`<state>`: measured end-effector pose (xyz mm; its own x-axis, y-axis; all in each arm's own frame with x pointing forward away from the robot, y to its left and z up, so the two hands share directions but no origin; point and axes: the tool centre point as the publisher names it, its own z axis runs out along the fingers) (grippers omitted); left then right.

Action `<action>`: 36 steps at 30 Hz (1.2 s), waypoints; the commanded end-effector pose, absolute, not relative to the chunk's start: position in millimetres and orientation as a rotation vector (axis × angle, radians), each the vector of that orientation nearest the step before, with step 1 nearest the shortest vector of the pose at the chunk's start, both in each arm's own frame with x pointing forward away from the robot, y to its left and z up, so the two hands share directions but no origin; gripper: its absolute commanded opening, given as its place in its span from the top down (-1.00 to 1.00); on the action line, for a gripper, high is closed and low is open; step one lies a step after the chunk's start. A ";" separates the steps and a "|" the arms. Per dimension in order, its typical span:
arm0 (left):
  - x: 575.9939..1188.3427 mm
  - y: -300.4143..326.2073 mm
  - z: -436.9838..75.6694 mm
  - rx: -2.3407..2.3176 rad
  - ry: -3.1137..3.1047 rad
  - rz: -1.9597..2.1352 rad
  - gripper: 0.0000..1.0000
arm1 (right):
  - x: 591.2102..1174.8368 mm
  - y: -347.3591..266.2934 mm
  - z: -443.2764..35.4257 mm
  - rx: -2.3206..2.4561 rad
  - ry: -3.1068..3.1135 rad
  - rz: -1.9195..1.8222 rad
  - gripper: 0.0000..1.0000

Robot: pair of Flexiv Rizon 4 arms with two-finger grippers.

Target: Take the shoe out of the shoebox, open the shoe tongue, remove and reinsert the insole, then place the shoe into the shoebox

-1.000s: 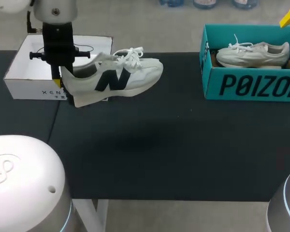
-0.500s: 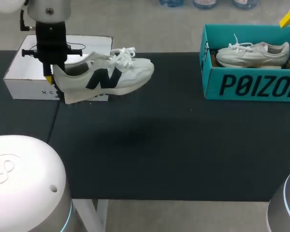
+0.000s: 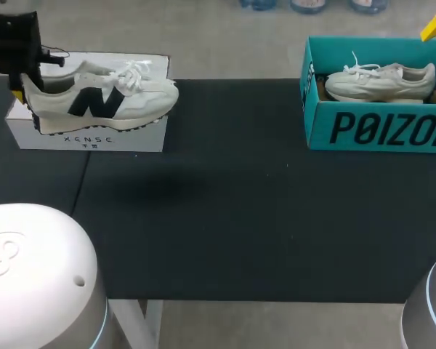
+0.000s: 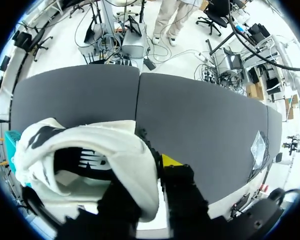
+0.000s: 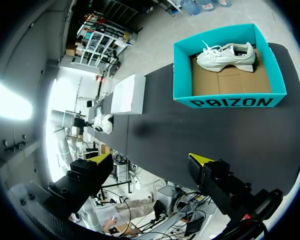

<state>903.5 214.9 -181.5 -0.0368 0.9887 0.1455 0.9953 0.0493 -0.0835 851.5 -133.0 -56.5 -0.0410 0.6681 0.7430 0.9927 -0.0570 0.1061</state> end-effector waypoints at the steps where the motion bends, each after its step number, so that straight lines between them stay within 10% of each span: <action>1: 929.4 237.5 -175.6 -2.092 -2.096 -0.054 1.00 | 853.4 -132.9 -56.3 -1.767 -1.751 -0.896 -1.00; 36: 1036.8 306.9 -184.2 -1.949 -2.169 -0.284 1.00 | 853.4 -132.9 -56.3 -1.767 -1.751 -0.896 -1.00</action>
<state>1036.5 306.5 -186.5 -0.1040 0.9528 0.2851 0.9942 0.1076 0.0033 851.5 -133.0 -56.5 -0.0410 0.6681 0.7429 0.9927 -0.0570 0.1060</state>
